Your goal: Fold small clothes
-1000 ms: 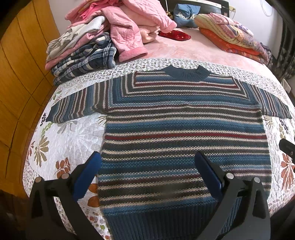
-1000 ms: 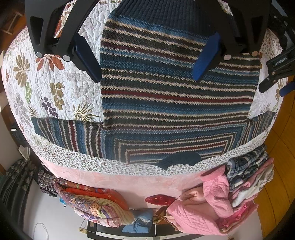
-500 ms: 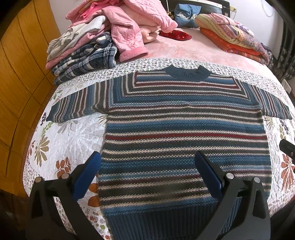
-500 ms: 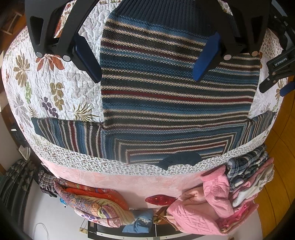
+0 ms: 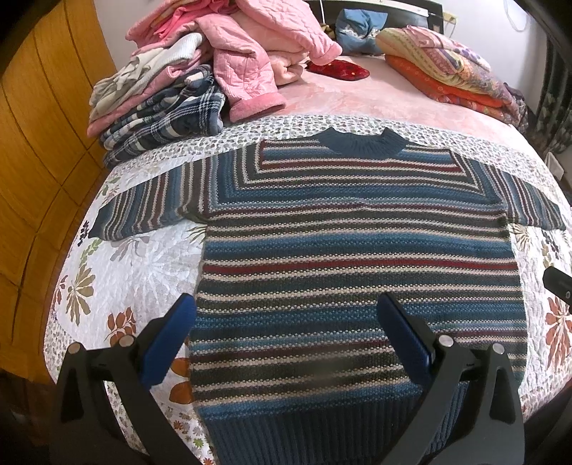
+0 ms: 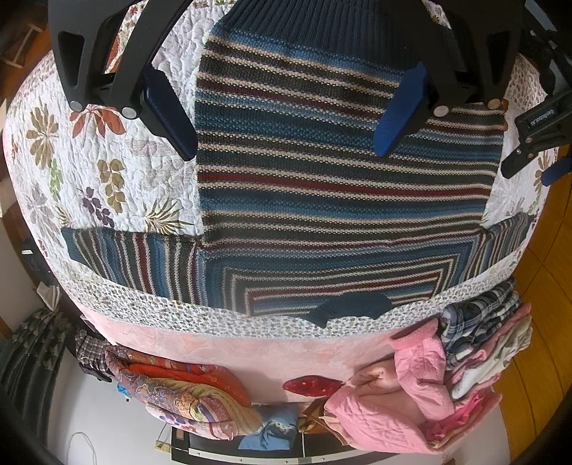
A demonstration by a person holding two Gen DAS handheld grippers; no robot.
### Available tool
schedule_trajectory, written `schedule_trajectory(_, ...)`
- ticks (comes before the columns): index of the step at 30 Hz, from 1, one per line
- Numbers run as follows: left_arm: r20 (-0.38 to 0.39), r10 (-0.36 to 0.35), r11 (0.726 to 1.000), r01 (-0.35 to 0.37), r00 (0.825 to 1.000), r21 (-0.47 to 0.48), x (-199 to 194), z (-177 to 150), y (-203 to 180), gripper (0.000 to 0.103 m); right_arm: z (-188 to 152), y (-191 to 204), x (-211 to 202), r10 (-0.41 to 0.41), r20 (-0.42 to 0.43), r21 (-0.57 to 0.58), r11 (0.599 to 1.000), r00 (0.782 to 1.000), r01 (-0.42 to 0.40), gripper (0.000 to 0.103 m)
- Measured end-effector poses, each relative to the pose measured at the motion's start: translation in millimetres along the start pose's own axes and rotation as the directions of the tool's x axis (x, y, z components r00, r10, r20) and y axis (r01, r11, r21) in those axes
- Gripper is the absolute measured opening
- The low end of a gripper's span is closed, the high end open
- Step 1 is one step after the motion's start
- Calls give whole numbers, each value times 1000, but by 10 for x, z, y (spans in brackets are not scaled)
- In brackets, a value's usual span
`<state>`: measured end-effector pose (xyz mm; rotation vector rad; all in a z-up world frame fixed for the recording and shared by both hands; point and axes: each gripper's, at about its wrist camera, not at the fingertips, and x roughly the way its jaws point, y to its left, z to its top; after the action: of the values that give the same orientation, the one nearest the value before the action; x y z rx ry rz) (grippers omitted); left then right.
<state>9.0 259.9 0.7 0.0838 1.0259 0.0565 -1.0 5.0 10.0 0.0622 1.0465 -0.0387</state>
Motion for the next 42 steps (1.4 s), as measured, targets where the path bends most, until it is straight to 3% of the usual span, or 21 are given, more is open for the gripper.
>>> schedule_trajectory(4, -9, -19, 1000, 19, 1000, -5, 38, 20, -21, 100, 61, -88, 50, -5, -3, 6, 1000, 1000, 5, 99)
schedule_trajectory(10, -22, 22, 1000, -22, 1000, -15, 181, 164, -62, 100, 440, -518, 205, -27, -19, 73, 997, 999, 28, 99)
schedule_trajectory(15, -1, 42, 999, -42, 999, -12, 230, 371, -181, 100, 825, -1308, 472, -14, -64, 226, 974, 998, 28, 99)
schedule_trajectory(21, 7, 16, 1000, -16, 1000, 14, 472, 659, -639, 100, 1134, -2448, 1033, -64, -143, 334, 936, 988, 110, 99)
schedule_trajectory(28, -12, -45, 999, 46, 999, 9, 892, 1007, -1350, 100, 1047, -3459, 1538, -53, -230, 453, 878, 972, 155, 99)
schedule_trajectory(32, -9, -56, 998, 56, 998, 16, 1050, 1192, -1718, 100, 914, -3972, 1773, -17, -264, 545, 822, 964, 164, 98)
schedule_trajectory(39, 0, -57, 998, 57, 998, 41, 1173, 1371, -2084, 100, 793, -4452, 2066, 80, -242, 644, 758, 967, 98, 88)
schedule_trajectory(42, 9, -44, 997, 43, 999, 68, 1198, 1376, -2159, 100, 761, -4514, 2127, 83, -223, 660, 746, 971, 88, 86)
